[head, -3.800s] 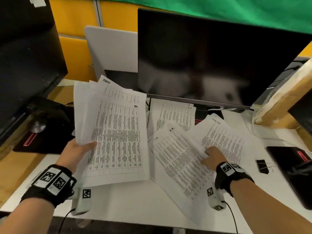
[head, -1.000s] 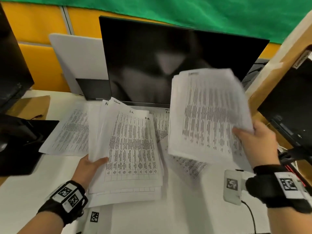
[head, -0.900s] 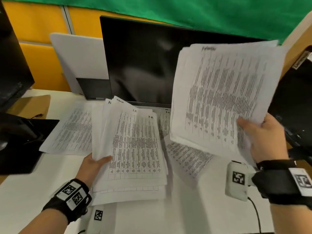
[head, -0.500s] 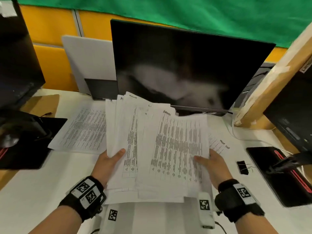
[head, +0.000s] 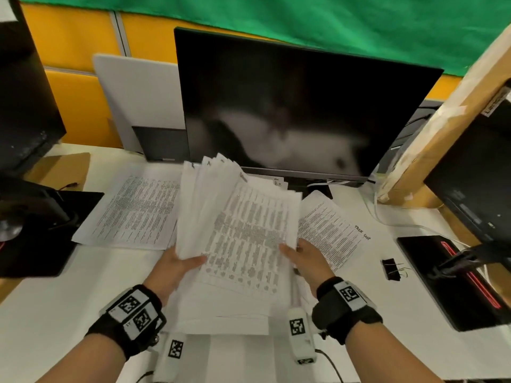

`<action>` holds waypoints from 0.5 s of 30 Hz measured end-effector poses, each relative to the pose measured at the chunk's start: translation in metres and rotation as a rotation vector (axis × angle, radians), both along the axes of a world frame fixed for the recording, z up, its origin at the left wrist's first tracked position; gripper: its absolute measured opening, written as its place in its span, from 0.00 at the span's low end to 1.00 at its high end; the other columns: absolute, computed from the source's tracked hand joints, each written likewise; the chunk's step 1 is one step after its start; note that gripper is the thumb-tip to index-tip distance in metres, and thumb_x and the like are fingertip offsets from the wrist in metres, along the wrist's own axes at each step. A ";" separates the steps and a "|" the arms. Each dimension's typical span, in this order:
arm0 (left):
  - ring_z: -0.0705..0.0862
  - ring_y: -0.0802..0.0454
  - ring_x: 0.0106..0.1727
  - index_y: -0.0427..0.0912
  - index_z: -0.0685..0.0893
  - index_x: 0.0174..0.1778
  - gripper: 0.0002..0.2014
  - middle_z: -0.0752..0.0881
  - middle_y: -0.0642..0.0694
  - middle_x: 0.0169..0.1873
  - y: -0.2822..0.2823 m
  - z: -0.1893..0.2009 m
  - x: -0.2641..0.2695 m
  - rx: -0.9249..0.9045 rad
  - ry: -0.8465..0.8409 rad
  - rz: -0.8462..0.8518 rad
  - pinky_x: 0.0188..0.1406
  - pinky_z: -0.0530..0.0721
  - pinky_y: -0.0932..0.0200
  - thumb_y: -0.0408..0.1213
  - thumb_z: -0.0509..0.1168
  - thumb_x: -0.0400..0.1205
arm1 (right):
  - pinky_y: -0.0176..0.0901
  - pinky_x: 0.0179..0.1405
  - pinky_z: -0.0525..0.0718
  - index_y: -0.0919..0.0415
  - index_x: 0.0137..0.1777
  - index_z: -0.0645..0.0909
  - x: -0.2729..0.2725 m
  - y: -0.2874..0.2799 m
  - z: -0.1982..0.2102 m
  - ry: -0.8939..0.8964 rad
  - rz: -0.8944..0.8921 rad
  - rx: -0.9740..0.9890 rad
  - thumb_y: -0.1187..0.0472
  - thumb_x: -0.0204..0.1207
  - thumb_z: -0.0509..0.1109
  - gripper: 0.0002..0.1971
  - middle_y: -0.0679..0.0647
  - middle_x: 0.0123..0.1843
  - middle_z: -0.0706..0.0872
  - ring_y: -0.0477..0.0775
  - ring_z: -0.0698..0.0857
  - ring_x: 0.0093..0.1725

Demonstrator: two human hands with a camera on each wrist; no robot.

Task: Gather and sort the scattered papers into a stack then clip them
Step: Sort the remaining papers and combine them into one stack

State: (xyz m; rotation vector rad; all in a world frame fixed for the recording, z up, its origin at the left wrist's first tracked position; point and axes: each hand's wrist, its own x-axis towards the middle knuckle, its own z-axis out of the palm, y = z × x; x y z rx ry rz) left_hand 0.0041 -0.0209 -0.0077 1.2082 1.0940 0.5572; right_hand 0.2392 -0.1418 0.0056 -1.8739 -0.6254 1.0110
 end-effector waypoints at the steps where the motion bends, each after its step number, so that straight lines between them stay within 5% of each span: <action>1: 0.85 0.49 0.50 0.46 0.80 0.59 0.16 0.88 0.50 0.45 0.004 0.001 -0.007 0.025 0.017 0.036 0.39 0.84 0.62 0.32 0.72 0.76 | 0.53 0.66 0.78 0.59 0.70 0.76 0.009 0.004 -0.006 -0.159 -0.055 -0.118 0.49 0.78 0.67 0.23 0.57 0.70 0.81 0.57 0.82 0.65; 4: 0.83 0.43 0.54 0.46 0.79 0.60 0.17 0.87 0.50 0.45 0.016 0.002 -0.032 0.057 0.081 0.139 0.54 0.77 0.49 0.35 0.72 0.75 | 0.56 0.77 0.66 0.63 0.80 0.60 0.036 0.003 -0.029 -0.450 -0.140 -0.548 0.38 0.74 0.66 0.42 0.64 0.81 0.65 0.67 0.66 0.79; 7: 0.80 0.42 0.52 0.41 0.79 0.61 0.18 0.85 0.45 0.45 0.026 0.004 -0.057 0.098 0.118 0.239 0.49 0.75 0.49 0.34 0.71 0.76 | 0.64 0.76 0.64 0.57 0.80 0.56 0.046 -0.008 -0.058 -0.484 -0.124 -0.772 0.34 0.63 0.71 0.50 0.63 0.81 0.58 0.69 0.58 0.79; 10: 0.79 0.46 0.41 0.42 0.78 0.61 0.18 0.83 0.48 0.38 0.034 0.004 -0.080 0.113 0.140 0.297 0.37 0.73 0.55 0.33 0.71 0.76 | 0.63 0.73 0.68 0.54 0.78 0.62 0.049 -0.016 -0.066 -0.579 -0.074 -0.756 0.37 0.65 0.71 0.43 0.62 0.78 0.65 0.69 0.64 0.75; 15: 0.84 0.35 0.53 0.48 0.82 0.47 0.14 0.87 0.41 0.44 0.040 0.000 -0.100 0.120 0.161 0.283 0.53 0.77 0.42 0.39 0.76 0.68 | 0.51 0.74 0.70 0.50 0.77 0.68 0.043 -0.016 -0.063 -0.659 0.152 -0.617 0.44 0.73 0.69 0.32 0.57 0.79 0.70 0.64 0.69 0.75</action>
